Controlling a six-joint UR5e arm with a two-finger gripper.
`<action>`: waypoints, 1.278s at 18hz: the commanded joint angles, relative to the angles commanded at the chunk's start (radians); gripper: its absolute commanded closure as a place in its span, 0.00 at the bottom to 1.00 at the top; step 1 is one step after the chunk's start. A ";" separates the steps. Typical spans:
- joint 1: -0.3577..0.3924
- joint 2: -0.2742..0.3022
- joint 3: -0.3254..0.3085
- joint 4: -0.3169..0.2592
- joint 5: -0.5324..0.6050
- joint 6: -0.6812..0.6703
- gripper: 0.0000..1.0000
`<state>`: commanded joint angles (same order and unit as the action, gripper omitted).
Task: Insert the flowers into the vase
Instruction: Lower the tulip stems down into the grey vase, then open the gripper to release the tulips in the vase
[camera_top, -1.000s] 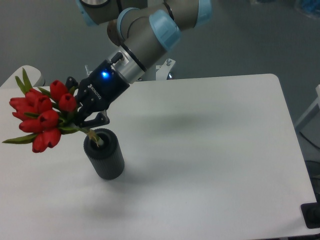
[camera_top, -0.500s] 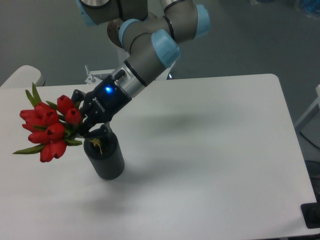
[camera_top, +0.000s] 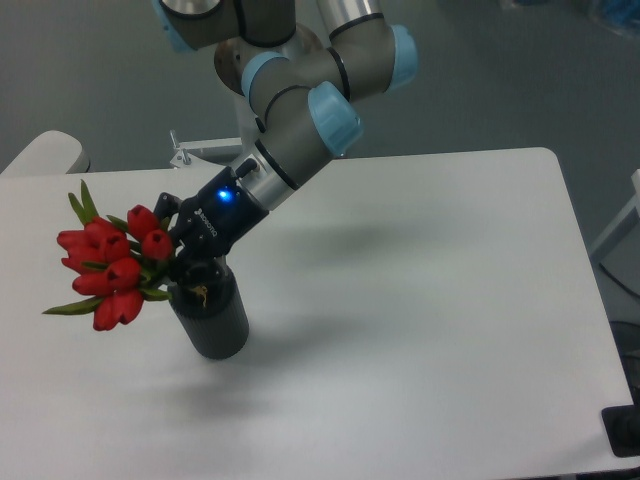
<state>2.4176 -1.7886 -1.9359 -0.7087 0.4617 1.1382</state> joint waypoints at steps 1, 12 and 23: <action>0.000 -0.002 0.000 -0.002 0.000 0.002 0.69; 0.035 -0.002 -0.015 -0.002 0.000 0.035 0.39; 0.094 -0.003 -0.031 -0.003 0.034 0.049 0.00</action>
<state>2.5111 -1.7917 -1.9665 -0.7118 0.4954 1.1872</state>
